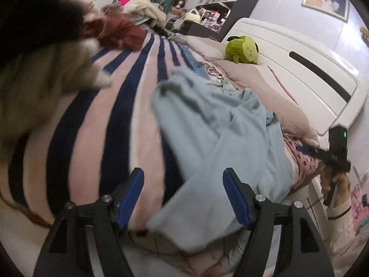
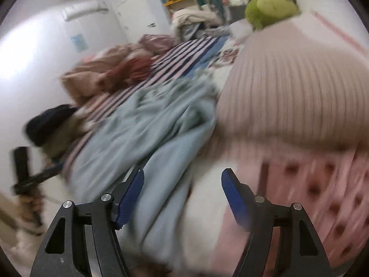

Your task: Fold small clothes

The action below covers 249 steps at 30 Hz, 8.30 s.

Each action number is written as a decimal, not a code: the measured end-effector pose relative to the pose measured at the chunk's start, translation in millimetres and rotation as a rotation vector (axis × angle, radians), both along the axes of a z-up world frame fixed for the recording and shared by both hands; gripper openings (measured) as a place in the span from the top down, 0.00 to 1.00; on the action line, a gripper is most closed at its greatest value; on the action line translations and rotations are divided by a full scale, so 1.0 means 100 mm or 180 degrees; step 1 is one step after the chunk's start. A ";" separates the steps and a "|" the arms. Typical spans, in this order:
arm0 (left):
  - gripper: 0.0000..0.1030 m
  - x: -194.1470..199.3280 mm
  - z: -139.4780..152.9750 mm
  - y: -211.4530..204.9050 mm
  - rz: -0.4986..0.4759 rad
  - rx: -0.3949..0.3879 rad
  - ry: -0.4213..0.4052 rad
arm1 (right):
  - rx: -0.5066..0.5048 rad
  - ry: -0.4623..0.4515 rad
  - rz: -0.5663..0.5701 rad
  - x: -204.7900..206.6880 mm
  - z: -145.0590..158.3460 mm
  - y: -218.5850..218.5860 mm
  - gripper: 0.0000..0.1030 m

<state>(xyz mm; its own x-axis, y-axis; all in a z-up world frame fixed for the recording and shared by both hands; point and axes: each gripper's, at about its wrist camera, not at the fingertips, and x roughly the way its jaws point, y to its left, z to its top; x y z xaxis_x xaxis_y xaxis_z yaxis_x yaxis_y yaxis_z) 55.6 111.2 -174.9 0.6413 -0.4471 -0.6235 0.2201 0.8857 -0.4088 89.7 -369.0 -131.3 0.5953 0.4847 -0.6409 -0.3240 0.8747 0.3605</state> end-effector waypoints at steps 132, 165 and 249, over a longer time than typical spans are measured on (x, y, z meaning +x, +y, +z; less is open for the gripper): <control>0.33 2.14 0.49 -0.52 -0.0463 0.0250 -0.0372 | -0.3093 0.0286 -0.0226 2.41 -0.05 1.16 1.00; 0.90 1.98 0.22 -0.81 -0.0707 0.1493 -0.0115 | -0.2006 -0.0164 0.0817 1.07 0.05 1.46 0.90; 0.34 0.66 0.11 -0.05 -0.0077 0.0505 0.0213 | 0.0008 0.0379 -0.0473 -0.17 -0.14 0.10 0.86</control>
